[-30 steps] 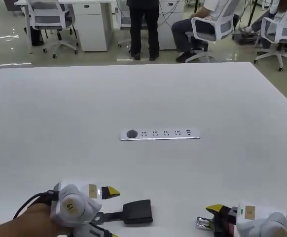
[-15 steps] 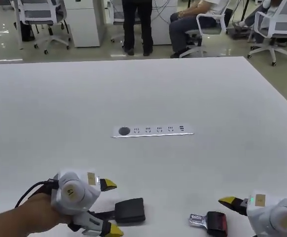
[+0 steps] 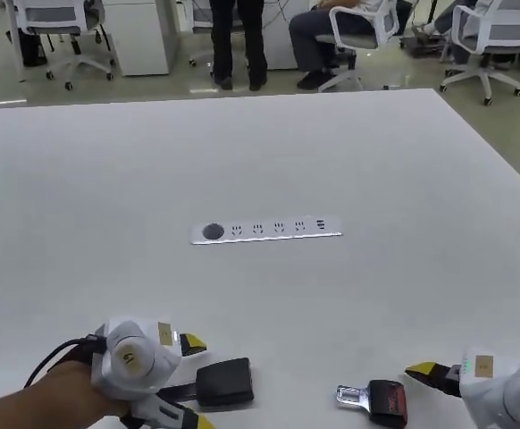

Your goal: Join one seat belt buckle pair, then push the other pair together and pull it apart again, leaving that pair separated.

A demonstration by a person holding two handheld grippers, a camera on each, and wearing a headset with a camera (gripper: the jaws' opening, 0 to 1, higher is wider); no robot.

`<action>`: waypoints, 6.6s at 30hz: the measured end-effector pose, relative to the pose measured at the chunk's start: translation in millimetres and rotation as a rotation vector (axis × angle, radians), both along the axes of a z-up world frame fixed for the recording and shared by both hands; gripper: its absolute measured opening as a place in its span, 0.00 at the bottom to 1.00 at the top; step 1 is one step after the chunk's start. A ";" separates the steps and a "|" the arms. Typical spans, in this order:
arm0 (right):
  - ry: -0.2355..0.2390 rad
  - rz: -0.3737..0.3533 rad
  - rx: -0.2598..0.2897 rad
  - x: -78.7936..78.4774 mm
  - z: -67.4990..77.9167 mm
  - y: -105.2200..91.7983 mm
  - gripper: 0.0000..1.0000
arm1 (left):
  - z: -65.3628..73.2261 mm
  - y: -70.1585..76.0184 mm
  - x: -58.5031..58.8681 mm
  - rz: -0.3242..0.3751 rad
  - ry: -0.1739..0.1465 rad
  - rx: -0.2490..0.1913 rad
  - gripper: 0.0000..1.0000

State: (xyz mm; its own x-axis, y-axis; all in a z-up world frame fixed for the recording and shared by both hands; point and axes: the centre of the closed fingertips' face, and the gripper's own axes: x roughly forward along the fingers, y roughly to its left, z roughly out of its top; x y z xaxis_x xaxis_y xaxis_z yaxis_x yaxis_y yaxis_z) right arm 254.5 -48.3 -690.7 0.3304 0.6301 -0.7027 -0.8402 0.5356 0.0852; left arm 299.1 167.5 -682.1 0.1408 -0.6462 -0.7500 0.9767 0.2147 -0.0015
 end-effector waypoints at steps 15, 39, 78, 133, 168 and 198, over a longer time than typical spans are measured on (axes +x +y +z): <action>-0.014 0.037 -0.006 10.4 -0.6 7.0 0.68 | -6.5 -5.3 0.1 -0.060 0.017 -0.008 0.68; -0.054 0.077 -0.068 21.6 3.8 7.0 0.36 | 5.2 -10.9 4.7 -0.139 0.023 -0.023 0.35; -0.060 0.220 -0.053 35.6 -1.5 61.4 0.35 | -7.5 -9.7 1.2 -0.255 0.032 0.030 0.34; -0.048 0.162 0.015 48.6 -2.7 146.9 0.34 | -6.1 -15.8 -2.5 -0.288 0.035 0.158 0.34; -0.073 0.199 -0.047 47.8 -2.4 151.6 0.34 | -7.7 -16.3 -1.2 -0.293 0.034 0.184 0.35; -0.057 0.213 -0.085 44.6 -3.2 136.5 0.35 | -8.6 -12.9 0.0 -0.267 0.037 0.174 0.35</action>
